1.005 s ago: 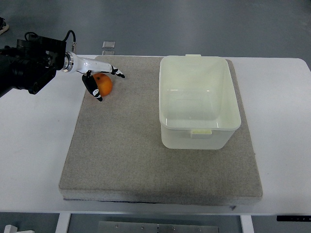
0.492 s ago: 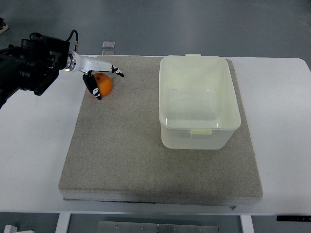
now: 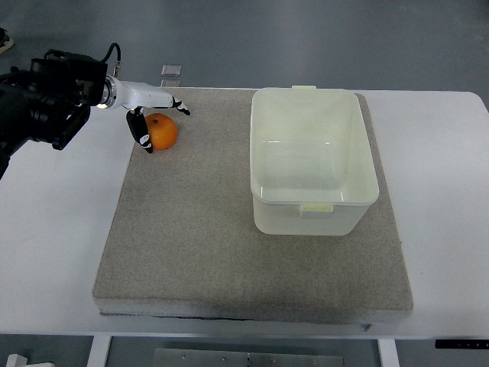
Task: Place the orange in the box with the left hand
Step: 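Close the left hand fingers to grasp the orange, then lift the orange with the left hand away from the mat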
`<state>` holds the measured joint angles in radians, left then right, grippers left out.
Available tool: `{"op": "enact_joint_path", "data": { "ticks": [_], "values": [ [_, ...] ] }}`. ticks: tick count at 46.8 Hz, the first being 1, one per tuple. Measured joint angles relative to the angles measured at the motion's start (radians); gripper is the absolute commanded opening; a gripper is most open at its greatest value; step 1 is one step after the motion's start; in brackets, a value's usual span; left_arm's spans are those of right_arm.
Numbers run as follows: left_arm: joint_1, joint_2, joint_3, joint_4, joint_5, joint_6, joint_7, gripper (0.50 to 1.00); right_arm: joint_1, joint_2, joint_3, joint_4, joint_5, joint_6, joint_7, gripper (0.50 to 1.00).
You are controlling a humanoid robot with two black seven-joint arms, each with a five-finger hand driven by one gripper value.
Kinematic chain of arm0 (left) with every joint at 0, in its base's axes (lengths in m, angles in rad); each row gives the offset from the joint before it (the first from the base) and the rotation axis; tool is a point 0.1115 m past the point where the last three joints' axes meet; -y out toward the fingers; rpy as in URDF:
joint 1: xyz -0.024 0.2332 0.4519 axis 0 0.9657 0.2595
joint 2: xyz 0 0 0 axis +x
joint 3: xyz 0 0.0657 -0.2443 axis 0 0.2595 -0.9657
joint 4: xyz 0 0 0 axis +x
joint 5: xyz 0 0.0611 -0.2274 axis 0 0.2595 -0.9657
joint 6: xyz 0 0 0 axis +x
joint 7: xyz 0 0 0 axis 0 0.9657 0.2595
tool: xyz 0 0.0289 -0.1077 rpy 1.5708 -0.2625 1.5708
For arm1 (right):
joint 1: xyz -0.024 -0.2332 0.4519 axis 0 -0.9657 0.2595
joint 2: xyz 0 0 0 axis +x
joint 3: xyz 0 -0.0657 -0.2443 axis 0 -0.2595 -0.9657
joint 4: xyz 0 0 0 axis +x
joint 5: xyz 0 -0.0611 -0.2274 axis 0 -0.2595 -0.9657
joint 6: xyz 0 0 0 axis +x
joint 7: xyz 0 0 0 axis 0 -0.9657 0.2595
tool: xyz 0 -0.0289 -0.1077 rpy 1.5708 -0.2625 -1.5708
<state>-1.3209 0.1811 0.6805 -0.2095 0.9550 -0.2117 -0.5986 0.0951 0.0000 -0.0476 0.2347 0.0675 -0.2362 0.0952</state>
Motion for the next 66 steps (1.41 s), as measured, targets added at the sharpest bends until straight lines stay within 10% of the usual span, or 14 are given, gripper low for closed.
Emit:
{"op": "enact_joint_path", "data": {
  "ticks": [5, 11, 17, 21, 66],
  "values": [
    [0.000, -0.002, 0.014, 0.002, -0.005, 0.001, -0.003, 0.885, 0.000, 0.000, 0.000, 0.000, 0.000, 0.000, 0.000, 0.944],
    [0.012, -0.003, 0.014, 0.001, -0.016, 0.000, -0.003, 0.853, 0.000, 0.000, 0.000, 0.000, 0.000, 0.000, 0.000, 0.944],
    [0.020, -0.003, 0.013, 0.000, -0.016, -0.003, -0.003, 0.699, 0.000, 0.000, 0.000, 0.000, 0.000, 0.000, 0.000, 0.944],
    [0.020, -0.005, 0.013, 0.001, -0.014, -0.003, -0.003, 0.500, 0.000, 0.000, 0.000, 0.000, 0.000, 0.000, 0.000, 0.944],
    [0.017, -0.092, -0.142, 0.087, -0.249, -0.071, 0.000, 0.500, 0.000, 0.000, 0.000, 0.000, 0.000, 0.000, 0.000, 0.944]
  ]
}}
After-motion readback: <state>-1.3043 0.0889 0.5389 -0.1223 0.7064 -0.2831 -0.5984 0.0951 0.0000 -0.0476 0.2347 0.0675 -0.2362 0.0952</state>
